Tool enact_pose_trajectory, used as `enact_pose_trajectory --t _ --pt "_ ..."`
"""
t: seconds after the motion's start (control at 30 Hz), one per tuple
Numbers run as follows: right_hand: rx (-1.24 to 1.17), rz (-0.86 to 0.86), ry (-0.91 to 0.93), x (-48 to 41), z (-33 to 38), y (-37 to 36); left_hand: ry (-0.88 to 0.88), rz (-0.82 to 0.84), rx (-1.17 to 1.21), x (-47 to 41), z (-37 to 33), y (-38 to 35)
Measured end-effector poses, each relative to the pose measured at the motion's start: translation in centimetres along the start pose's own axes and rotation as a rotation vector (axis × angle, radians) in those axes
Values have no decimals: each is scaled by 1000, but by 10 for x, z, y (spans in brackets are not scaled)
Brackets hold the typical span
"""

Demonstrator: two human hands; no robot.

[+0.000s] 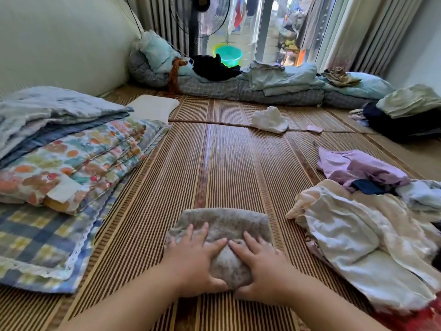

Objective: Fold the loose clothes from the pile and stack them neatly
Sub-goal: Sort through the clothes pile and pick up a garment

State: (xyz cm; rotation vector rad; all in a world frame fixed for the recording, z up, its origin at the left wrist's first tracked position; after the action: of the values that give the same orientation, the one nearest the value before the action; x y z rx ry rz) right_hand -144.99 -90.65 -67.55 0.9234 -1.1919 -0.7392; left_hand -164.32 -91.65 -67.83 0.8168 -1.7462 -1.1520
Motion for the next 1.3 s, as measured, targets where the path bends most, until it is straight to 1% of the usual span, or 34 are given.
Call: enact_pose_trajectory --t 0.07,0.17,0.37,0.5,0.6,0.7,0.8,0.87,0.97,1.07,1.17,1.3 --pt "7 -27 -14 -18 4 1 38 -5 -22 -9 9 -2" --pt "23 -89 7 -62 16 11 101 -55 -48 -29 35 5" --pt "109 -182 38 -173 56 56 212 -72 -25 -88 117 44" --pt "87 -267 67 -227 80 75 251 -124 -27 -122 167 57" --pt "59 -311 84 -246 83 85 259 -143 -43 -137 182 65" --pt "72 -308 109 -236 77 89 254 -151 -24 -134 176 71" --pt "61 -323 126 -203 60 93 209 -234 43 -116 148 72" --pt "28 -376 129 -164 44 101 139 -304 59 -96 116 76" --pt "10 -469 95 -94 7 109 32 -361 25 -71 54 82" --pt "-21 -510 -13 -18 -41 109 -99 -422 -12 -55 -23 82" --pt "-66 -550 -150 50 -99 98 -242 -499 28 -50 -101 75" --pt "-142 -562 -383 124 -183 76 -414 -499 110 -58 -200 64"
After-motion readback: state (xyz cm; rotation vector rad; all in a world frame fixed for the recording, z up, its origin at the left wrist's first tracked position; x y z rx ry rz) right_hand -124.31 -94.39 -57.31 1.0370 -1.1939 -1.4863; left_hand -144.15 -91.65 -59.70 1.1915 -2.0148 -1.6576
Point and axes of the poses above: each hand's wrist, its own x-axis away from the middle knuckle, its own y-axis out of the back of the hand, z = x × y, the point moved 1 cm from there along -x, towards the middle knuckle, and after that the axes turned 12 degrees about -y, right-handed, at the moved point
